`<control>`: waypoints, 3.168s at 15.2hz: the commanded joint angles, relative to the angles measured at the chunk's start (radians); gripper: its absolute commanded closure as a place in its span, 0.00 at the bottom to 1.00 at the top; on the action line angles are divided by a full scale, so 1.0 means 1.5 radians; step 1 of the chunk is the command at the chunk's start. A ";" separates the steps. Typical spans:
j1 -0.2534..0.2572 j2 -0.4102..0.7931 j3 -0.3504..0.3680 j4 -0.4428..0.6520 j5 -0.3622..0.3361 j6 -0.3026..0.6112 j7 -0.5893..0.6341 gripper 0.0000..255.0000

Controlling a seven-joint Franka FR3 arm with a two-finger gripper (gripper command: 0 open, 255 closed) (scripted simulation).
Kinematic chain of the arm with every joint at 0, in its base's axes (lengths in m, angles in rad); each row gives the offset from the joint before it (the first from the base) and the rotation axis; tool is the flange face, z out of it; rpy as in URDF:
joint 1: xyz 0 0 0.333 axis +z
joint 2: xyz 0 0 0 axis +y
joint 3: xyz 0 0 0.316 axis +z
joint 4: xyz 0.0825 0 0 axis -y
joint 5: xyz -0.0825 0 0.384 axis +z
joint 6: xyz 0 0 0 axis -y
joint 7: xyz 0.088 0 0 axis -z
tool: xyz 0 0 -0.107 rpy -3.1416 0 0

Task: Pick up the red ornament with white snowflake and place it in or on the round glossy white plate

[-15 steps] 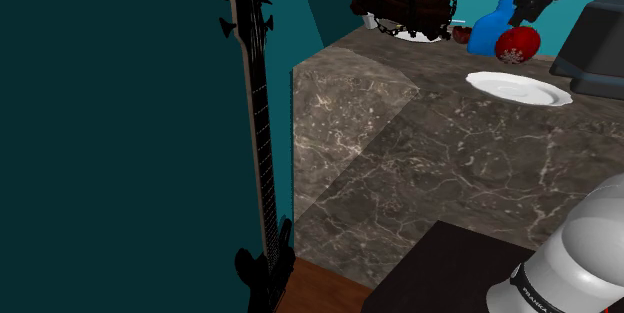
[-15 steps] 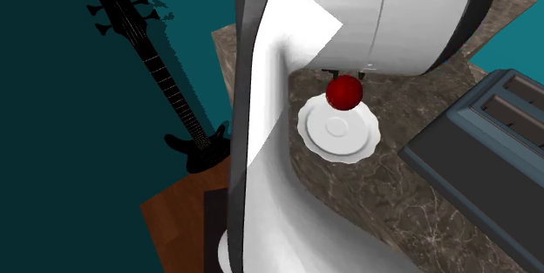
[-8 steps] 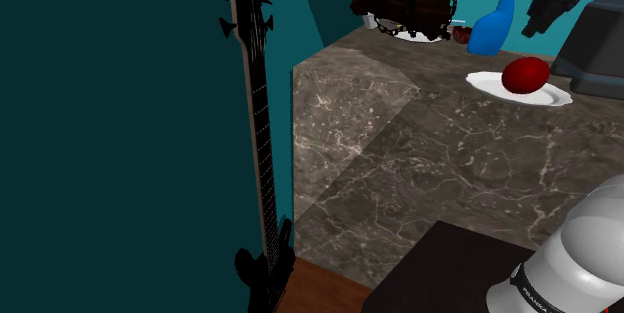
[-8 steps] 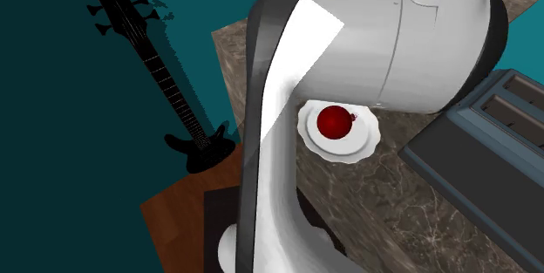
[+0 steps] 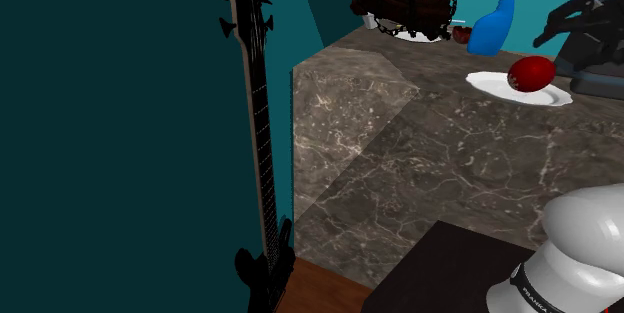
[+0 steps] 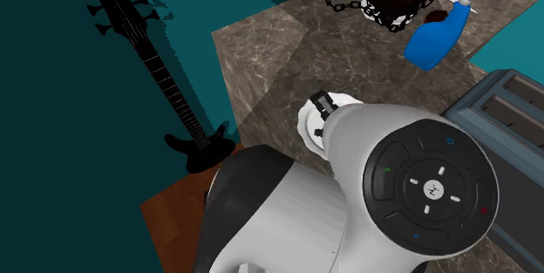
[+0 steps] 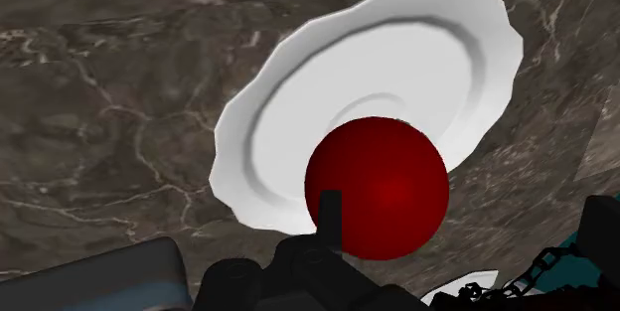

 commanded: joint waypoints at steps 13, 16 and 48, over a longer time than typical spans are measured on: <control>-0.020 -0.018 0.009 -0.085 0.021 0.088 0.047 0.00; -0.020 -0.018 0.009 -0.085 0.021 0.088 0.047 1.00; -0.091 0.518 -0.028 0.288 0.146 -0.120 0.346 0.00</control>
